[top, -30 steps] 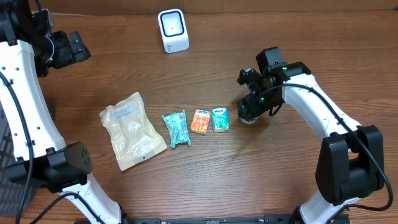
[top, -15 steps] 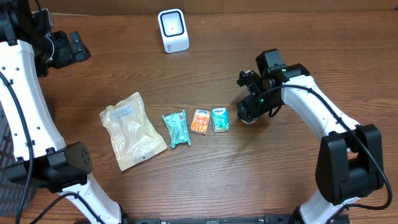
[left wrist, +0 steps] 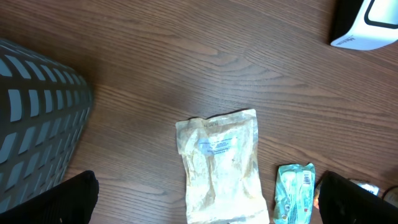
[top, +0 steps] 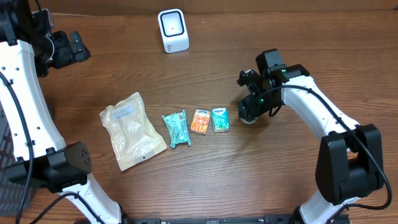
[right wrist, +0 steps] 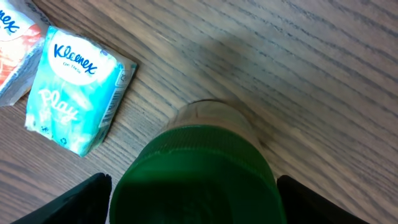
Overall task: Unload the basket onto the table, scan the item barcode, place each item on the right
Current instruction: 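Lower the right gripper and close it around the bottle cap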
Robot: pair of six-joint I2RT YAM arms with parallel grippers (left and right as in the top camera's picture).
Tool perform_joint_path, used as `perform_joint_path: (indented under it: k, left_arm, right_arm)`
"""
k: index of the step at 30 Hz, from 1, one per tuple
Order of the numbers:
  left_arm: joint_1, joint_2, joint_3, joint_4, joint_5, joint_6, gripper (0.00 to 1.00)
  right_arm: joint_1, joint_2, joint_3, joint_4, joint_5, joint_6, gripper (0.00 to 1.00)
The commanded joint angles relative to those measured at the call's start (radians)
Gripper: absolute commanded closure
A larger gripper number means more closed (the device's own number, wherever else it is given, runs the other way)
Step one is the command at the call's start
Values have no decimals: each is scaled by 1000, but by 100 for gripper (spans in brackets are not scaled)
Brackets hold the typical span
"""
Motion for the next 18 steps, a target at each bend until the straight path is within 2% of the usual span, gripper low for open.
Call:
perform_joint_path:
  k: [1,3,5,7,10,13,18]
  left_arm:
    - [-1,2,-2,-2,-3,18,1]
    - [-1,2,-2,-2,-3,18,1]
    - [-1,2,-2,-2,-3,18,0]
    - [-1,2,-2,-2,-3,18,0]
    - [-1,2,-2,-2,-3,18,1]
    - [-1,2,-2,-2,-3,18,0]
    - [-1,2,-2,-2,-3,18,0]
  right_arm:
    - [-1,9,-23,16,16,-5,19]
    - [-1,9,-32,24,15,-5,21]
    - [-1,9,-32,24,15,-5,29]
    - [-1,8,-30,24,15,-4,40]
    - [-1,8,-25,24,15,13,51]
    - [-1,8,-4,23,15,64,57]
    - [-1,8,86,3,-8,220,62]
